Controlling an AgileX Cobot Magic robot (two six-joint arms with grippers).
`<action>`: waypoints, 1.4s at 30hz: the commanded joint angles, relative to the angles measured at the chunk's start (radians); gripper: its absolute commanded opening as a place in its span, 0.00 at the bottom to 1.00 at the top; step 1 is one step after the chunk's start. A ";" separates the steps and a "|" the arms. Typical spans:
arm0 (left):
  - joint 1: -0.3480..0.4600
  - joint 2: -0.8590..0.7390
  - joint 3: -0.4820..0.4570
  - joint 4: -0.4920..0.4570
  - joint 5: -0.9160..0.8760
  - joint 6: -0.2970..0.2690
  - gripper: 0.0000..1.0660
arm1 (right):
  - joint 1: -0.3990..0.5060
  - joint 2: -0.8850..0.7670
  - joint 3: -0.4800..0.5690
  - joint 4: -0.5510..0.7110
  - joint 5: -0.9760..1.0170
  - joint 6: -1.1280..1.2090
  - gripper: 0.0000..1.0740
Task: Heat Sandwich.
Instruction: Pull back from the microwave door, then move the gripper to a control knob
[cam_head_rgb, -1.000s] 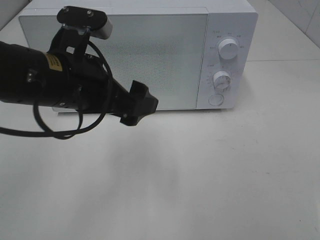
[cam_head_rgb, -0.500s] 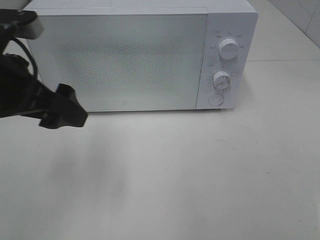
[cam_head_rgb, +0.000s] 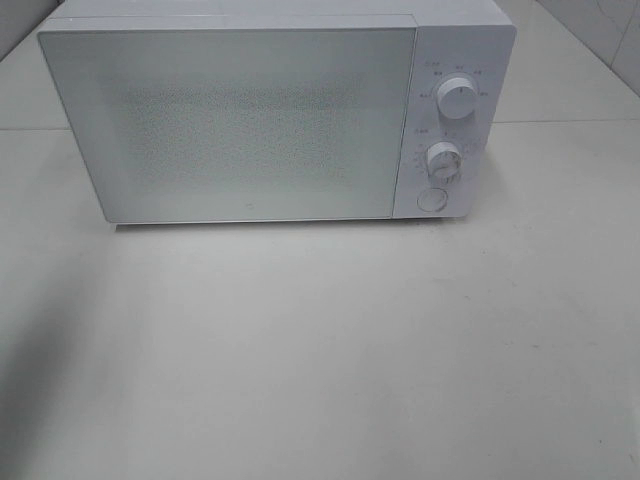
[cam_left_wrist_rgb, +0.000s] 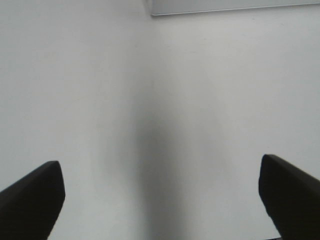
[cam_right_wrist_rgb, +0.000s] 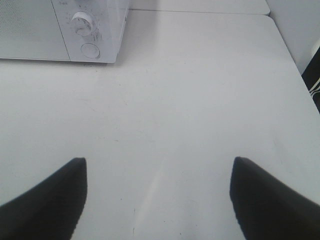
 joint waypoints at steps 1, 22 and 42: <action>0.070 -0.070 0.003 0.013 0.067 -0.009 0.95 | -0.006 -0.026 0.001 -0.003 -0.004 0.005 0.71; 0.102 -0.544 0.240 0.066 0.150 -0.010 0.95 | -0.006 -0.026 0.001 -0.003 -0.004 0.005 0.71; 0.102 -0.910 0.346 0.068 0.157 -0.013 0.95 | -0.006 -0.026 0.001 -0.003 -0.004 0.005 0.71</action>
